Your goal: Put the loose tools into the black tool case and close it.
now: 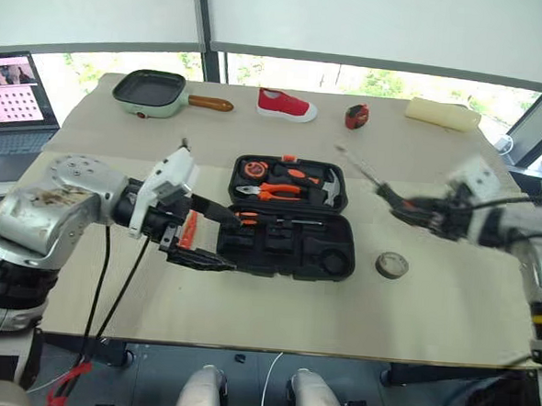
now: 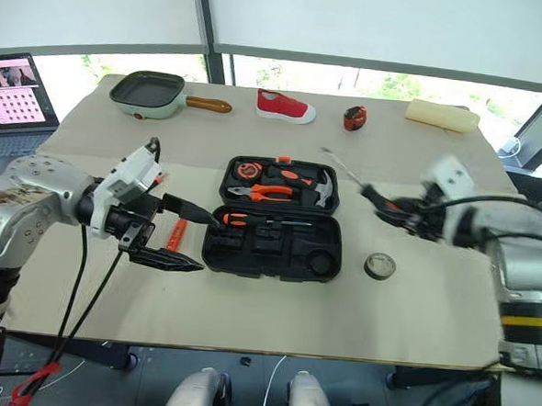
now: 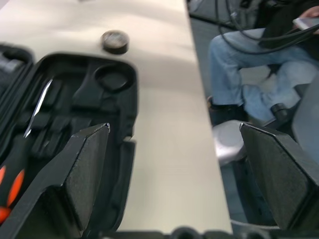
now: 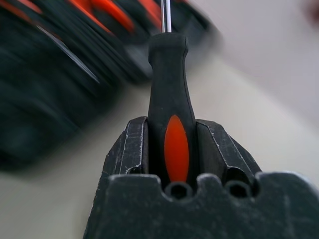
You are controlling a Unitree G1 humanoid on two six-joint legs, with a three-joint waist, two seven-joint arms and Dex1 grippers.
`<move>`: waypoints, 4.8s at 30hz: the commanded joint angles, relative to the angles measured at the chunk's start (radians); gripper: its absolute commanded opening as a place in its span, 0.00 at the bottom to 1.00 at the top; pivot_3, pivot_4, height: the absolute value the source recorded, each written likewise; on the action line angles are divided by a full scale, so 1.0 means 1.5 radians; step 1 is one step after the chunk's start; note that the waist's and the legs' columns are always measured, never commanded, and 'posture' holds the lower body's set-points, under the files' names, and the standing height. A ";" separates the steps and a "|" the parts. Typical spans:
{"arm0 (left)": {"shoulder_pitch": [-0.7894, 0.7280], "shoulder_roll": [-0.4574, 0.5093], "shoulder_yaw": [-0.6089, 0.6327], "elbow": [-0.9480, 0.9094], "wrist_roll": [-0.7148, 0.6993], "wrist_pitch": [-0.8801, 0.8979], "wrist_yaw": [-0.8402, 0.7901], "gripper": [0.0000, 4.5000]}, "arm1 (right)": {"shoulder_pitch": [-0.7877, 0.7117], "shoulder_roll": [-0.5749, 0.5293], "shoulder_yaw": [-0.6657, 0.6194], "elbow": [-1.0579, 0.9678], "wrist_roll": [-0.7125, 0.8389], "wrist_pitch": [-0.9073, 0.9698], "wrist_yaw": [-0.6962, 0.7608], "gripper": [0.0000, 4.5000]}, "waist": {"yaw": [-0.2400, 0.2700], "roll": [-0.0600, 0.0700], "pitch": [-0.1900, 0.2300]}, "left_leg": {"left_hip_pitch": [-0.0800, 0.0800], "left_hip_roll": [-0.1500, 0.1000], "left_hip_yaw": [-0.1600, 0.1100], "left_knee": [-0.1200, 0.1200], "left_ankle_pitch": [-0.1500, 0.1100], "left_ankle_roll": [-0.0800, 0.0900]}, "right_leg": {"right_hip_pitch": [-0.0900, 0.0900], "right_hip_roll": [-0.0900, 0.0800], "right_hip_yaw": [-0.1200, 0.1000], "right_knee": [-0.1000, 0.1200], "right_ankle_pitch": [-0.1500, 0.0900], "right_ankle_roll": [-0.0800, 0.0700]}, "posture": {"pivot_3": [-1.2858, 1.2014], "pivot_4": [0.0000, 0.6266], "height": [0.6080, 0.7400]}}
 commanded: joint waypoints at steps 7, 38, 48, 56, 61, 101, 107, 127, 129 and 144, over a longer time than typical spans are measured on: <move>0.012 0.012 0.014 -0.005 0.015 -0.034 0.032 1.00 | -0.109 0.066 0.228 0.107 -0.189 -0.156 0.059 0.23 | 0.020 -0.003 0.002 | -0.007 -0.001 0.002 0.003 0.000 0.000 | -0.006 -0.001 0.000 0.000 0.000 0.000 | 0.52 0.24 1.00; -0.015 -0.006 -0.016 0.031 0.043 -0.079 0.035 1.00 | -0.129 0.120 0.159 0.151 -0.214 -0.212 0.033 0.89 | 0.019 -0.003 0.002 | -0.011 -0.001 0.001 0.003 0.001 0.001 | -0.009 -0.001 0.000 0.001 0.000 0.000 | 0.52 0.24 1.00; -0.019 -0.016 -0.027 0.053 0.059 -0.103 0.031 1.00 | -0.114 0.165 0.164 0.145 -0.198 -0.144 0.011 0.35 | 0.018 -0.003 0.002 | -0.011 -0.001 0.001 0.003 0.001 0.001 | -0.009 -0.001 0.000 0.001 0.000 0.000 | 0.52 0.24 1.00; -0.020 -0.022 -0.029 0.059 0.067 -0.109 0.028 1.00 | -0.102 0.198 0.203 0.154 -0.226 -0.125 -0.003 0.01 | 0.018 -0.003 0.002 | -0.011 -0.001 0.001 0.003 0.001 0.001 | -0.009 -0.001 0.000 0.001 0.000 0.000 | 0.52 0.24 1.00; -0.022 -0.023 -0.029 0.066 0.072 -0.114 0.026 1.00 | -0.082 0.188 0.237 0.150 -0.263 -0.136 -0.003 0.01 | 0.019 -0.003 0.002 | -0.011 -0.001 0.001 0.003 0.001 0.001 | -0.009 -0.001 -0.001 0.001 0.000 0.000 | 0.52 0.24 1.00; 0.519 -0.067 0.458 -0.197 0.065 0.171 0.399 1.00 | 0.025 0.108 -0.088 -0.340 0.208 0.260 0.008 0.95 | 0.019 -0.007 0.000 | -0.008 0.000 -0.004 -0.002 0.001 0.000 | -0.008 -0.002 -0.002 0.000 0.000 -0.001 | 0.52 0.24 1.00; 0.478 -0.086 0.412 -0.258 0.032 0.279 0.489 1.00 | 0.037 0.107 -0.073 -0.343 0.223 0.245 -0.027 0.99 | 0.029 -0.007 0.000 | -0.007 -0.001 -0.004 -0.002 0.002 -0.001 | -0.008 -0.003 -0.003 0.000 0.001 -0.002 | 0.52 0.24 1.00; -0.324 -0.133 -0.174 0.445 0.073 0.533 0.527 1.00 | 0.142 0.150 -0.070 -0.479 0.286 0.239 -0.221 0.99 | 0.017 -0.011 0.000 | -0.009 -0.003 -0.007 -0.005 0.005 -0.001 | -0.009 -0.001 -0.005 0.000 0.001 -0.003 | 0.52 0.24 1.00; -0.336 -0.145 -0.221 0.503 0.096 0.511 0.506 1.00 | 0.151 0.155 -0.072 -0.489 0.293 0.239 -0.243 0.99 | 0.015 -0.011 0.000 | -0.009 -0.003 -0.007 -0.005 0.005 -0.001 | -0.010 -0.001 -0.004 0.000 0.001 -0.003 | 0.52 0.24 1.00; -0.349 -0.171 -0.328 0.601 0.184 0.445 0.371 0.53 | 0.200 0.129 -0.073 -0.524 0.307 0.220 -0.275 1.00 | 0.018 -0.010 -0.001 | -0.009 -0.003 -0.007 -0.005 0.005 -0.001 | -0.009 -0.001 -0.004 0.000 0.001 -0.003 | 0.52 0.24 1.00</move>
